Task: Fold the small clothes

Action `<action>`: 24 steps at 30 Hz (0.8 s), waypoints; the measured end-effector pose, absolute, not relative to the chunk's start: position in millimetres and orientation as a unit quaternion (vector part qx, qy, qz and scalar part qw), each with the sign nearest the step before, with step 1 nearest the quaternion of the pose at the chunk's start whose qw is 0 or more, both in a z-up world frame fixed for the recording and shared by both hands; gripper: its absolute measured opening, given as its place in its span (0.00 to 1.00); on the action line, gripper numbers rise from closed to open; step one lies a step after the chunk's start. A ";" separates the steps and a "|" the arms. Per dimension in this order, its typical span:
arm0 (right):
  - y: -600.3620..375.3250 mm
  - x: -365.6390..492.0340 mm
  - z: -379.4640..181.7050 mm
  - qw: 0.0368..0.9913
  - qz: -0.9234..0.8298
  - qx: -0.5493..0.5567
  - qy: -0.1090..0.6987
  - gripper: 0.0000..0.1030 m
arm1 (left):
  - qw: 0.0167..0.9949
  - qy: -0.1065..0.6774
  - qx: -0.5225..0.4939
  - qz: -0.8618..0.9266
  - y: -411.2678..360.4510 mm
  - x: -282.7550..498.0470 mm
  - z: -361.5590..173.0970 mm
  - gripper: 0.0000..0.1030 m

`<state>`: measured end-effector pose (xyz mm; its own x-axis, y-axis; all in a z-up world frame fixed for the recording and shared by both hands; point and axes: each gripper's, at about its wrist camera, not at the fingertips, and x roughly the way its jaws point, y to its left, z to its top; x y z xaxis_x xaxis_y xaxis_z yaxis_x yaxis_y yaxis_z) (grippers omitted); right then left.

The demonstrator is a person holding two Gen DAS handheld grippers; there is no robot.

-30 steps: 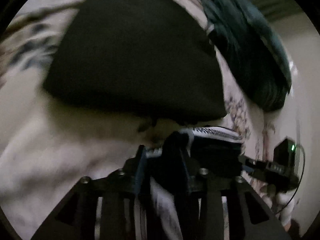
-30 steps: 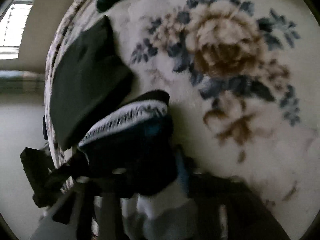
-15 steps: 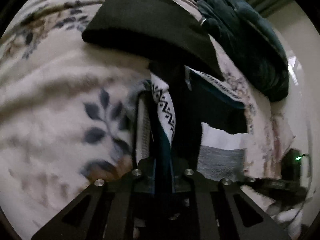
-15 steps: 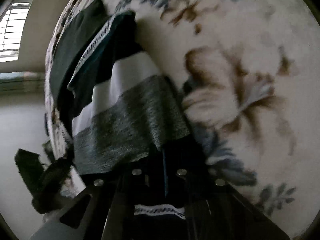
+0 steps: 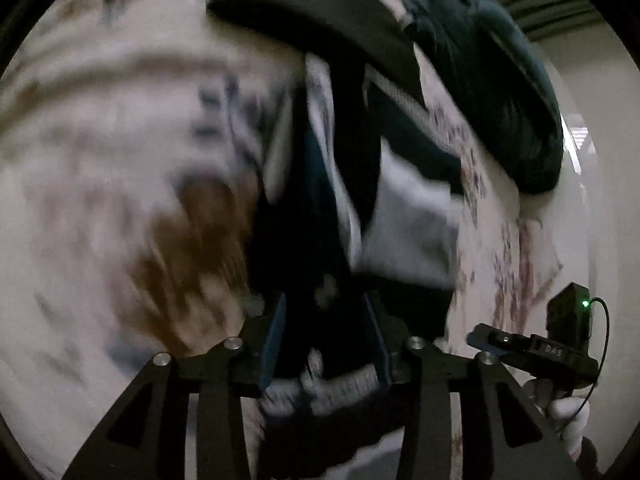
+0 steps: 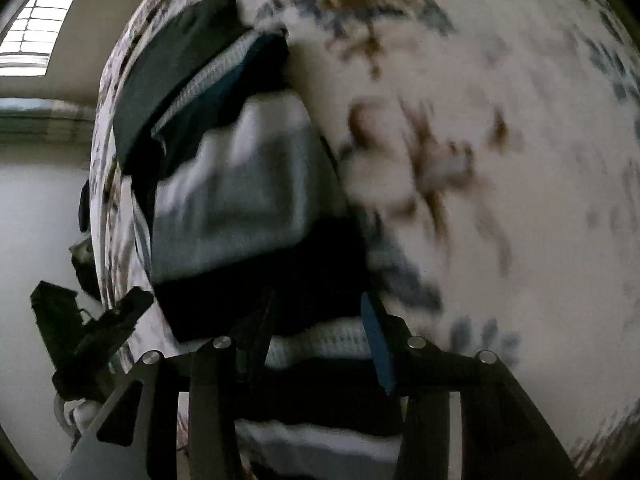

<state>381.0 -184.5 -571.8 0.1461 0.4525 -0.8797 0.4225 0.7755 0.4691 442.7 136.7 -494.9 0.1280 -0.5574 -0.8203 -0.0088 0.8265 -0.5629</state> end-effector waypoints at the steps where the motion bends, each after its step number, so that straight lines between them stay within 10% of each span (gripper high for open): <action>1: -182.7 368.5 -577.2 0.672 0.012 0.339 0.659 0.48 | 0.713 0.642 -0.213 -0.186 128.5 433.8 -503.2 0.35; 3: -177.0 351.9 -596.5 0.651 0.008 0.353 0.673 0.48 | 0.728 0.636 -0.181 -0.179 115.9 421.6 -510.6 0.31; 4: -172.7 345.2 -607.5 0.642 0.008 0.362 0.676 0.48 | 0.742 0.624 -0.172 -0.175 113.2 417.0 -510.1 0.05; 5: -169.0 339.9 -615.5 0.639 0.009 0.367 0.675 0.48 | 0.751 0.615 -0.168 -0.175 111.9 413.4 -506.6 0.04; 7: -164.7 329.3 -617.8 0.651 -0.007 0.376 0.660 0.07 | 0.764 0.598 -0.175 -0.166 119.8 409.4 -493.8 0.04; 9: -159.9 325.0 -608.2 0.668 -0.005 0.361 0.651 0.06 | 0.764 0.596 -0.192 -0.156 132.3 410.5 -489.6 0.04; 16: -152.0 321.3 -605.7 0.650 0.023 0.329 0.685 0.18 | 0.720 0.632 -0.242 -0.153 149.1 390.4 -504.4 0.21; 19: -159.9 291.3 -591.0 0.650 0.037 0.329 0.684 0.43 | 0.709 0.641 -0.236 -0.174 148.6 343.1 -489.2 0.36; 24: -167.0 218.9 -612.6 0.594 0.043 0.352 0.722 0.43 | 0.664 0.701 -0.197 -0.170 138.9 263.1 -513.0 0.39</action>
<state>218.9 -167.0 -612.6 -0.0461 0.5597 -0.8274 0.4582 0.7479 0.4804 263.1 138.8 -513.0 -0.0407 -0.5009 -0.8645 -0.0504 0.8652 -0.4989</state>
